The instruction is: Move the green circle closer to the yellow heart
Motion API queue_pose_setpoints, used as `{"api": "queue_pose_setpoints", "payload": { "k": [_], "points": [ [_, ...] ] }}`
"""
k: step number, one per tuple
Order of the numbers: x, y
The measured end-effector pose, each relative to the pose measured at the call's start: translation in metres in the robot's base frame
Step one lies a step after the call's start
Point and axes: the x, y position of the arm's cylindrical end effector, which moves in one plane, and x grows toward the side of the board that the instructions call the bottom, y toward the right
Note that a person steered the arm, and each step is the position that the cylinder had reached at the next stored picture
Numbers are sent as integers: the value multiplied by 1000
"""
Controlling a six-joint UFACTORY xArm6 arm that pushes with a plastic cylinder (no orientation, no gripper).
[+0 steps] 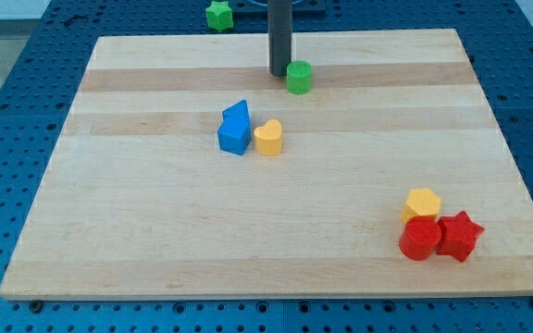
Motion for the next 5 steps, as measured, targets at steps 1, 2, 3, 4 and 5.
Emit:
{"api": "queue_pose_setpoints", "payload": {
  "k": [1,2,3,4,5],
  "points": [
    [20,-2],
    [-32,-2],
    [-39,10],
    [-8,39],
    [38,24]
  ]
}}
